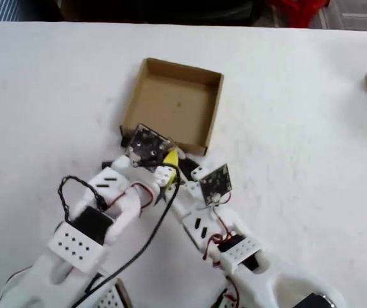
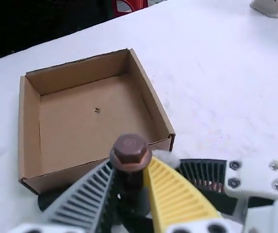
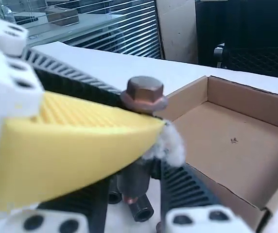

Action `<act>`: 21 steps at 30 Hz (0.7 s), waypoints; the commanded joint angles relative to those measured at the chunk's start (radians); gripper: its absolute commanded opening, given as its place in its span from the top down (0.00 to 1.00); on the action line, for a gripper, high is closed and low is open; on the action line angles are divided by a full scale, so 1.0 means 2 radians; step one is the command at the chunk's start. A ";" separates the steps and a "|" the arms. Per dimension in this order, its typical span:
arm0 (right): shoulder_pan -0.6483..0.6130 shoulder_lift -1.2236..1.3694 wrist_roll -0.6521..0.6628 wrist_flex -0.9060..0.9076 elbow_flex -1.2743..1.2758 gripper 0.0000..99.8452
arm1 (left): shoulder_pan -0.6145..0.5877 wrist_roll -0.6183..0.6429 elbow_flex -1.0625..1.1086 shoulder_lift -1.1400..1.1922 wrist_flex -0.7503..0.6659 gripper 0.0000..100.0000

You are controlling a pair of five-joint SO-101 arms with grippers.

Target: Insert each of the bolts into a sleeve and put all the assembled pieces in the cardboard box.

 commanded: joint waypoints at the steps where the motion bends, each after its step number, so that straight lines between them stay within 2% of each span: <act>1: 0.003 -0.014 0.007 -0.003 0.001 0.98 | 0.004 -0.025 -0.002 -0.001 0.005 0.97; 4: 0.003 -0.013 0.007 -0.003 0.001 0.98 | 0.003 -0.025 -0.002 -0.001 0.006 0.90; 8: 0.003 -0.013 0.007 -0.003 0.000 0.98 | 0.003 -0.022 -0.002 -0.001 0.044 0.69; 10: 0.003 -0.013 0.007 -0.003 0.000 0.98 | 0.001 -0.022 -0.002 -0.001 0.051 0.61; 15: 0.003 -0.013 0.007 -0.002 0.000 0.98 | -0.035 -0.022 -0.006 -0.002 0.048 0.59; 21: 0.003 -0.013 0.007 -0.001 -0.001 0.98 | -0.033 -0.021 -0.016 -0.012 0.064 0.59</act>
